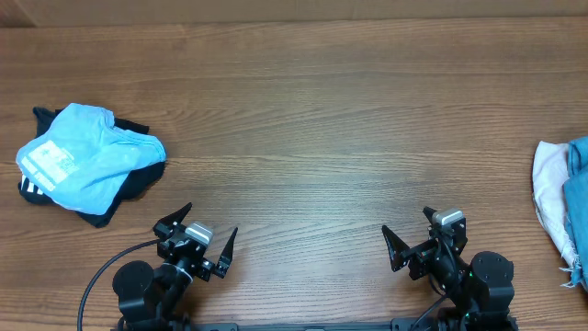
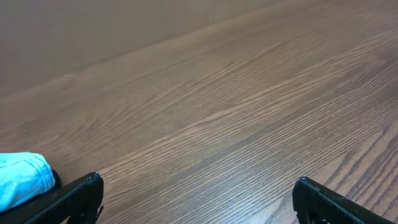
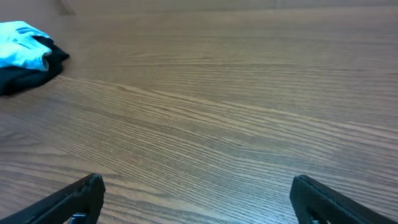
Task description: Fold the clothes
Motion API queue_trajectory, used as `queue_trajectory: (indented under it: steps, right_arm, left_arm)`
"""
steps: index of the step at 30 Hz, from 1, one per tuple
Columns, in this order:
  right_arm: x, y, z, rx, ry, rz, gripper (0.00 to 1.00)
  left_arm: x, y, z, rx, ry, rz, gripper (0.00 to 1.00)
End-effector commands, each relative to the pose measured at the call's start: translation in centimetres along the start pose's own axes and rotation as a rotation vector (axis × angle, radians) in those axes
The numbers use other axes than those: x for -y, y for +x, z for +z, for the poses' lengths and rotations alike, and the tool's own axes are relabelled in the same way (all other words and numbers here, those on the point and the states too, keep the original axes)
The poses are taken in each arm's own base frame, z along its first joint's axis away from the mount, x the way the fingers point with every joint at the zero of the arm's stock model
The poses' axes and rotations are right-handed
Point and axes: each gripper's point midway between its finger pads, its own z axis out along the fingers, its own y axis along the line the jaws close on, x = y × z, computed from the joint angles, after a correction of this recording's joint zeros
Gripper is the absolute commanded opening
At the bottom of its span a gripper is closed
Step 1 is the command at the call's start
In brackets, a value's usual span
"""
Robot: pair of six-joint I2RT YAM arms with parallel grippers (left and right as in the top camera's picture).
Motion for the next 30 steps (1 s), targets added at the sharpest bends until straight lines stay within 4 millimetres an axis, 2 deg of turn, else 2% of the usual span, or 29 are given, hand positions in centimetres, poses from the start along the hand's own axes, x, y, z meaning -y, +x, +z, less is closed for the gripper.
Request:
queue_trajectory:
  steps: [1,17,26,30]
  right_arm:
    - [0.1,0.2,0.1,0.0,0.004,-0.006,1.0]
    - [-0.3,0.1,0.1,0.005,-0.019,-0.001,1.0]
    - [-3.6,-0.3,-0.3,0.02,-0.213,-0.012,1.0]
    - [-3.8,-1.0,-0.3,0.049,-0.219,-0.028,1.0]
  left_arm:
    - [0.1,0.0,-0.1,-0.002,0.001,0.012,1.0]
    - [0.3,0.0,-0.1,0.001,0.012,0.005,1.0]
    - [0.7,-0.1,-0.1,0.001,0.037,-0.37,1.0]
    - [0.7,-0.2,-0.1,0.001,0.037,-0.401,1.0]
